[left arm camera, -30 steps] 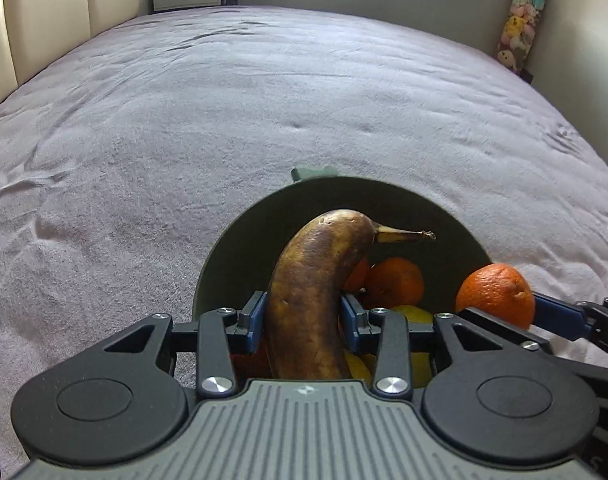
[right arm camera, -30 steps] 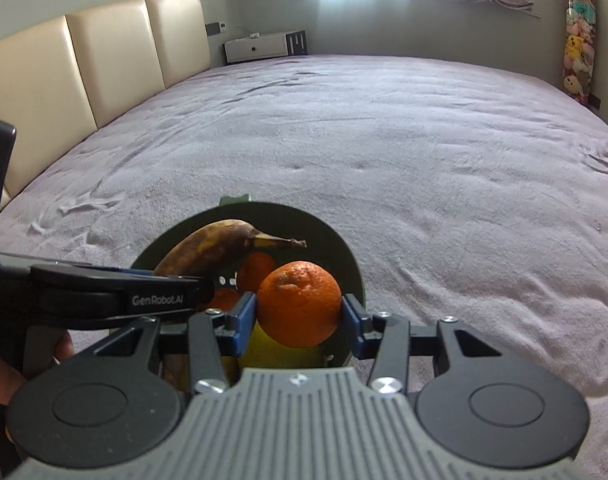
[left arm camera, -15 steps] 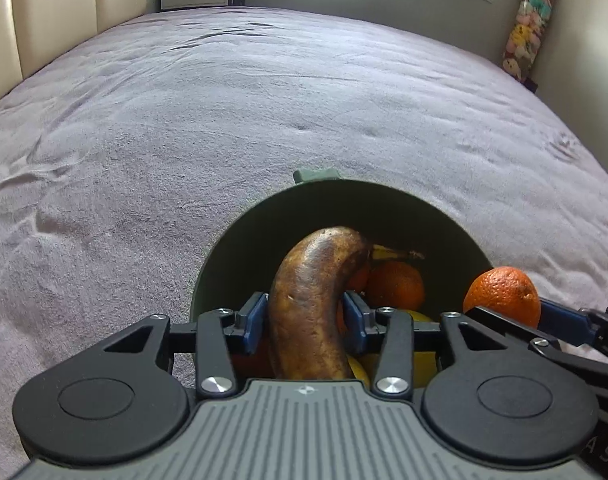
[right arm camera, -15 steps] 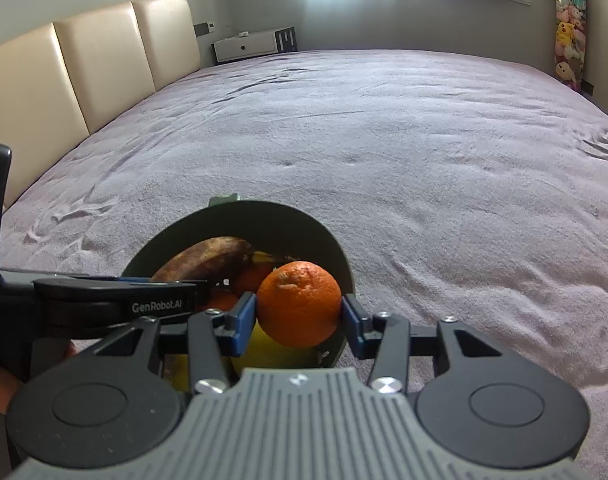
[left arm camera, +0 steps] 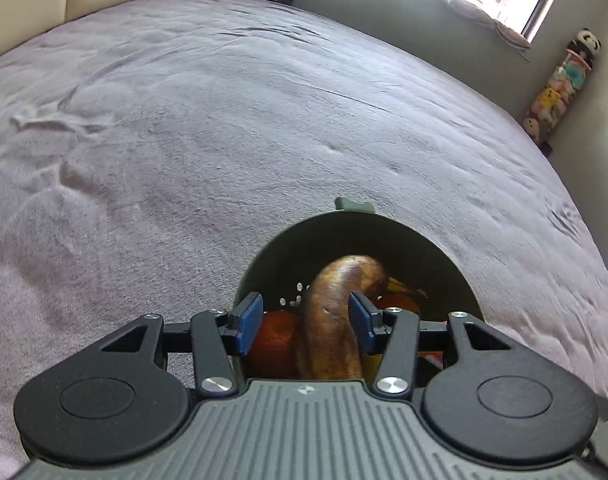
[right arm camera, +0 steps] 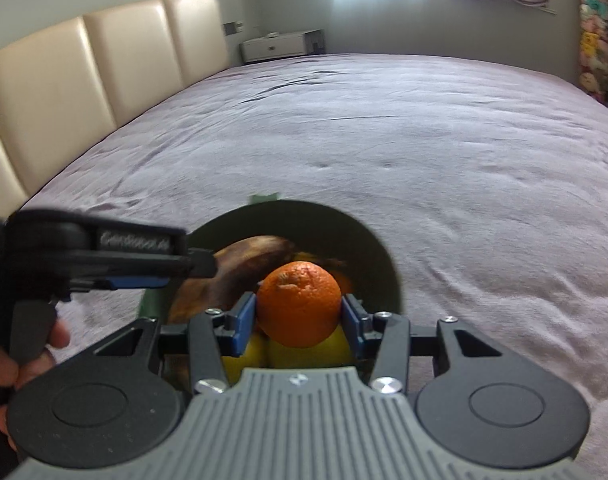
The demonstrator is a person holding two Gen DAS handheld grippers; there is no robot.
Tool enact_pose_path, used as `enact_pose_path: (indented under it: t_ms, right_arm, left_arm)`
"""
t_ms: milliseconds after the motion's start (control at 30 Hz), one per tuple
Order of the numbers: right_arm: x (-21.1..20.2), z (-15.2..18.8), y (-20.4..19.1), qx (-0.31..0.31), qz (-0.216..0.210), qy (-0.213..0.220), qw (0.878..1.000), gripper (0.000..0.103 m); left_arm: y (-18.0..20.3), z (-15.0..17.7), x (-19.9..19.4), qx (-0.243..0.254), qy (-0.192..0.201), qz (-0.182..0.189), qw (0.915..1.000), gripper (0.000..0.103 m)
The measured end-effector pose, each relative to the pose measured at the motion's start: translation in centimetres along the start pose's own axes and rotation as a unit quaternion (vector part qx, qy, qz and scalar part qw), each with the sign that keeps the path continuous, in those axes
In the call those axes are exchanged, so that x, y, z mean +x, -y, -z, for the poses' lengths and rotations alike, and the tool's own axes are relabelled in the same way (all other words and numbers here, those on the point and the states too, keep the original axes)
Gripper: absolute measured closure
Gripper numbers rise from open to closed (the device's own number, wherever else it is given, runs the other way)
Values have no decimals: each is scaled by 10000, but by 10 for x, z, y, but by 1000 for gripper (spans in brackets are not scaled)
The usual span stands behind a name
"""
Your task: Organize fruits
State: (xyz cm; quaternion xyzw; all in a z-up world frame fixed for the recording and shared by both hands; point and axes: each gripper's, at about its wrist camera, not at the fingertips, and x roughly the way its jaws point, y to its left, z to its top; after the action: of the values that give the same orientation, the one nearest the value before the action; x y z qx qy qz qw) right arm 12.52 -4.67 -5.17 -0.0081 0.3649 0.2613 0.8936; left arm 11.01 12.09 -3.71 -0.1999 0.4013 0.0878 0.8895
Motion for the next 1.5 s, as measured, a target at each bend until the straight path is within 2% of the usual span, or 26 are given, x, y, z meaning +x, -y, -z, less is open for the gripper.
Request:
enact_pose_path:
  t_ms: [133,400,733,900,1100,1167,1300,1367,1500]
  right_arm:
    - [10,-4,-9,1,-121,14,9999,59]
    - [36,-12,-13,-132,174,-6,9998,59]
    - [43,-7,-5,7,183,-61,9998,58]
    - [30,-10,-7,-31,195,134,9997,50]
    - [2,-16,-5,28,297,318,9990,47]
    - [-12,-19,-5,39,396,421,9983,39]
    - [-42,-24,-4,35,670,575,9961,31]
    - [-59,-26,-3,110,735,685,9949,23]
    - [-94,-28,-4,173,790,870,9929,15]
  left_arm:
    - [-5,-1,-1,-114,-6,-28,9999,46]
    - [-7,1,-2,-50,-20,-34,10000,46]
    - [-5,0,-2,-44,-28,-73,10000,46]
    - [2,0,-10,35,29,18,10000,46]
    - [14,-1,-35,225,357,22,9991,46]
    - [18,1,-46,309,546,9,9980,44]
    - [27,3,-71,573,964,-125,9936,39]
    - [32,4,-84,712,1181,-187,9903,34]
    - [45,10,-110,1103,1596,-243,9807,25]
